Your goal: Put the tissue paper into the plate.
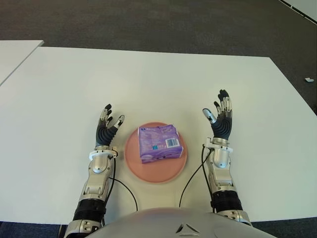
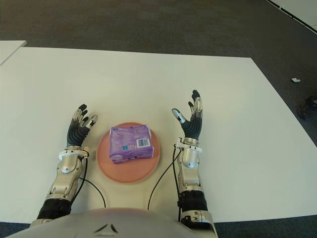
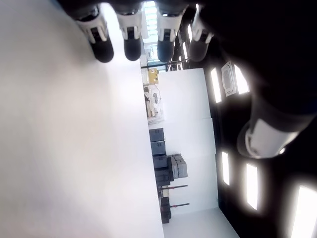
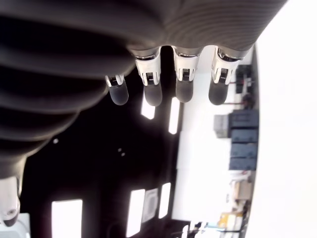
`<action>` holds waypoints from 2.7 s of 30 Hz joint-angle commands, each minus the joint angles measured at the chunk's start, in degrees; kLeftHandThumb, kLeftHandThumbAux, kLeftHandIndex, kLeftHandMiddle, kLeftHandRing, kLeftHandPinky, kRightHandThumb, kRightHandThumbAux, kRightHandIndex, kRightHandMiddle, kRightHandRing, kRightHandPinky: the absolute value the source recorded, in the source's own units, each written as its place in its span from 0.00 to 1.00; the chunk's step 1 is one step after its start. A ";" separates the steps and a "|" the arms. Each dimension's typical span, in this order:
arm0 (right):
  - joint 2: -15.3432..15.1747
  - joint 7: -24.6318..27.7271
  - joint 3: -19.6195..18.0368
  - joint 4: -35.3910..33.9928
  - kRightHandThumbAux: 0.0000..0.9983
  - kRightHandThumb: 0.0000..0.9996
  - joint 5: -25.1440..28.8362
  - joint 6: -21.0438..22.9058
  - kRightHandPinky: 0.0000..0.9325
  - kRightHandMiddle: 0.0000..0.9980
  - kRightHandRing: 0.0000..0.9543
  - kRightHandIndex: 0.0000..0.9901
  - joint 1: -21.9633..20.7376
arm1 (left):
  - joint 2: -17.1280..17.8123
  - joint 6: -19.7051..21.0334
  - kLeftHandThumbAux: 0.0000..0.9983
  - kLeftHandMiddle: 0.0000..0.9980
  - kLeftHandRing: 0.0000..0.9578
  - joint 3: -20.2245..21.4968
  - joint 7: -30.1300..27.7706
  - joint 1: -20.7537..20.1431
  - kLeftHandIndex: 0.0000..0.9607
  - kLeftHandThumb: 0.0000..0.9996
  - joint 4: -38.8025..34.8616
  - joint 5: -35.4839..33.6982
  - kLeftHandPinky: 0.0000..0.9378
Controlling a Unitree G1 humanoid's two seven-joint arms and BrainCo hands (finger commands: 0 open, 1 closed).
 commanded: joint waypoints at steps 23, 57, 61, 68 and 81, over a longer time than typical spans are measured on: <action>2.05 -4.04 0.89 7.05 0.54 0.03 -2.37 5.03 0.00 0.00 0.00 0.00 5.19 | 0.98 2.92 0.54 0.00 0.00 -0.20 -2.39 2.31 0.00 0.00 0.55 -0.31 0.00; -1.90 10.71 3.43 2.61 0.64 0.01 1.86 30.08 0.00 0.00 0.00 0.00 7.19 | 1.05 2.91 0.54 0.00 0.00 -0.15 -2.79 2.15 0.00 0.00 -0.08 -0.41 0.00; -1.78 10.95 3.40 2.27 0.64 0.01 2.21 30.74 0.00 0.00 0.00 0.00 6.81 | 1.10 3.13 0.54 0.00 0.00 -0.08 -2.85 1.99 0.00 0.00 -0.04 -0.49 0.00; -1.61 11.91 3.06 2.08 0.65 0.02 3.25 30.94 0.00 0.00 0.00 0.00 6.63 | 1.10 3.39 0.54 0.00 0.00 -0.06 -2.91 1.99 0.00 0.00 -0.06 -0.57 0.00; -1.04 12.67 2.72 2.27 0.65 0.03 4.41 31.18 0.00 0.00 0.00 0.00 6.18 | 1.43 3.00 0.54 0.00 0.00 0.05 -3.12 1.73 0.00 0.00 0.15 -0.52 0.00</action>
